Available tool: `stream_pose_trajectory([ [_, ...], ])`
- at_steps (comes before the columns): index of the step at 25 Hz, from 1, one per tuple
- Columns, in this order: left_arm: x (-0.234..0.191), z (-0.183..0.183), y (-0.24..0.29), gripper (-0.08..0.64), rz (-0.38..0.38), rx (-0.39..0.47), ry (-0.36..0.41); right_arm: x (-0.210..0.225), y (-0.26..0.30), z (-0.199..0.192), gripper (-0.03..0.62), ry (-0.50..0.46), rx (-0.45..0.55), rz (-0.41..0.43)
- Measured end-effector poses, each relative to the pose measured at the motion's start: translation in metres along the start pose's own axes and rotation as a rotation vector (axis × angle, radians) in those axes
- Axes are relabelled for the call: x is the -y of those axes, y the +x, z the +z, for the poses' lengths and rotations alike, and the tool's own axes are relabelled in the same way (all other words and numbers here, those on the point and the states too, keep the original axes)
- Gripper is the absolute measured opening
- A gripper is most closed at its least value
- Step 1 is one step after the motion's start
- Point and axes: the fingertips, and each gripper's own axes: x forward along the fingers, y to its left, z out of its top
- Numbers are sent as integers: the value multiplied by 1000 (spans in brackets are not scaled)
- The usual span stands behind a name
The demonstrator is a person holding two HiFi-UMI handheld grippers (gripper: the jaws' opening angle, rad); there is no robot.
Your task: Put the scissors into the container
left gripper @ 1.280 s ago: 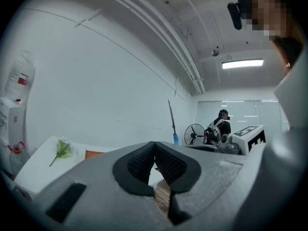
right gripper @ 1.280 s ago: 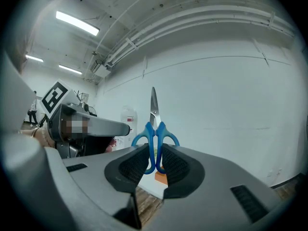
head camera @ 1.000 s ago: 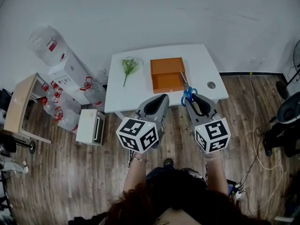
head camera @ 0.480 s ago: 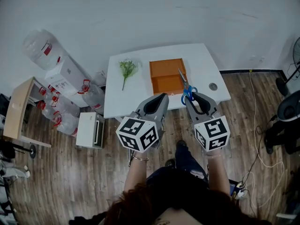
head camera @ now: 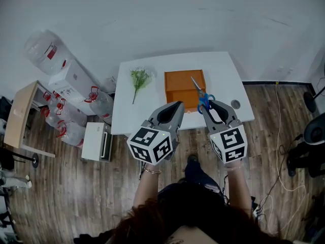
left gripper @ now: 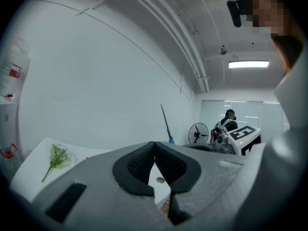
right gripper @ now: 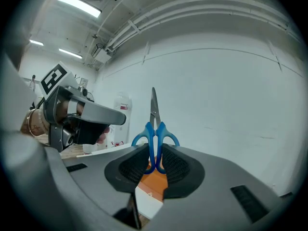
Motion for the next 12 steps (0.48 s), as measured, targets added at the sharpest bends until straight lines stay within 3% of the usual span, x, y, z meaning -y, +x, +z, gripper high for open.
stream_pose_trajectory([
  [12, -51, 17, 73, 17, 63, 5, 4, 50, 70, -29, 75, -106, -102, 87],
])
